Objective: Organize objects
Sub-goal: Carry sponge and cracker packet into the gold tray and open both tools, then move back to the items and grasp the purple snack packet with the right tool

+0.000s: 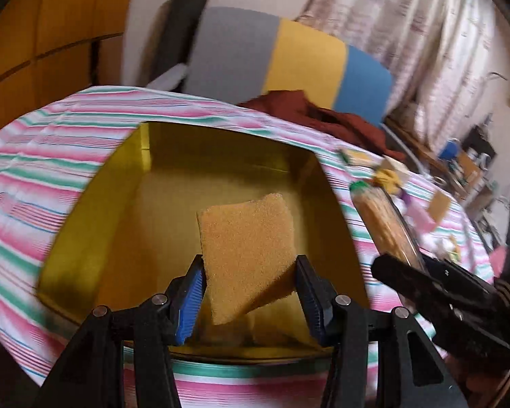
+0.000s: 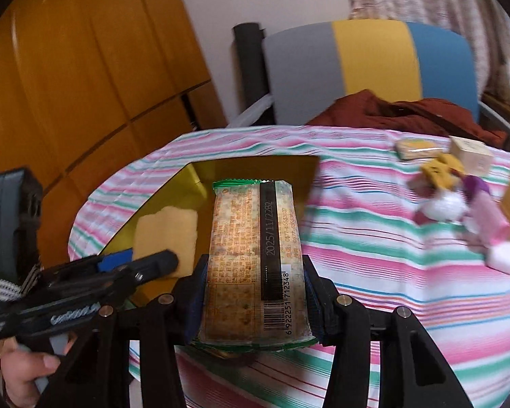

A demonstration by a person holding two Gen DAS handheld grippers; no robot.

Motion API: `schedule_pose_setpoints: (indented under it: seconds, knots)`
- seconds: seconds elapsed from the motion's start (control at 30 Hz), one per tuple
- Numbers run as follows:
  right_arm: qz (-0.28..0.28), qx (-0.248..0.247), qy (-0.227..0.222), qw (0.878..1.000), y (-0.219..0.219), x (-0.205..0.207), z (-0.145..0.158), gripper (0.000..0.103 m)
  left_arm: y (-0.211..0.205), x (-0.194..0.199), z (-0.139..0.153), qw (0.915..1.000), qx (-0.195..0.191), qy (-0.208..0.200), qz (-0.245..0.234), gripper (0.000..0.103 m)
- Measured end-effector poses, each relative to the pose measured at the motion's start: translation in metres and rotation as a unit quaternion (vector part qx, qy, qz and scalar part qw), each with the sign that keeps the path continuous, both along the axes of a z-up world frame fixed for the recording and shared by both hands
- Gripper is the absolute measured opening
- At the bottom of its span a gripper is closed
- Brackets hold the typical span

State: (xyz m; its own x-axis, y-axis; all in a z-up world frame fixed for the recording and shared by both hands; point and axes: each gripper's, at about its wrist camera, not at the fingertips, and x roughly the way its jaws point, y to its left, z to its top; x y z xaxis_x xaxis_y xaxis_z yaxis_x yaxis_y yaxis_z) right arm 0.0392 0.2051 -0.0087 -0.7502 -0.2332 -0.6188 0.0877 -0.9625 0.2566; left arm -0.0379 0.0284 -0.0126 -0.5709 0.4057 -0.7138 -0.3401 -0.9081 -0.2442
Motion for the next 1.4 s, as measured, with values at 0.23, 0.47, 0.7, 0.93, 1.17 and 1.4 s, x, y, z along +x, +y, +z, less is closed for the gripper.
schedule_pose_setpoints:
  seconds: [0.23, 0.47, 0.7, 0.93, 1.17, 1.4]
  knots:
    - [0.027, -0.006, -0.037, 0.999, -0.04, -0.031, -0.022, 0.05, -0.031, -0.023, -0.015, 0.9984, -0.024, -0.028, 0.043, 0.052]
    - [0.048, -0.02, -0.052, 0.997, -0.066, -0.051, -0.035, 0.053, -0.048, -0.03, -0.026, 0.9956, -0.037, -0.046, 0.073, 0.053]
    - [0.029, -0.019, -0.013, 0.999, -0.057, -0.03, -0.021, 0.073, -0.057, -0.035, -0.027, 0.9926, -0.028, -0.056, 0.104, 0.058]
    - [0.001, -0.042, -0.008, 0.999, -0.035, -0.018, -0.015, 0.076, -0.054, -0.029, -0.018, 0.9922, -0.026, -0.037, 0.116, 0.065]
    - [-0.02, -0.041, -0.001, 0.999, -0.019, -0.01, -0.01, 0.08, -0.03, -0.017, -0.005, 0.9971, -0.009, -0.015, 0.074, 0.071]
    - [-0.056, -0.042, 0.002, 0.998, 0.008, 0.0, -0.008, 0.085, 0.006, 0.005, 0.003, 0.9999, 0.004, 0.013, 0.009, 0.071]
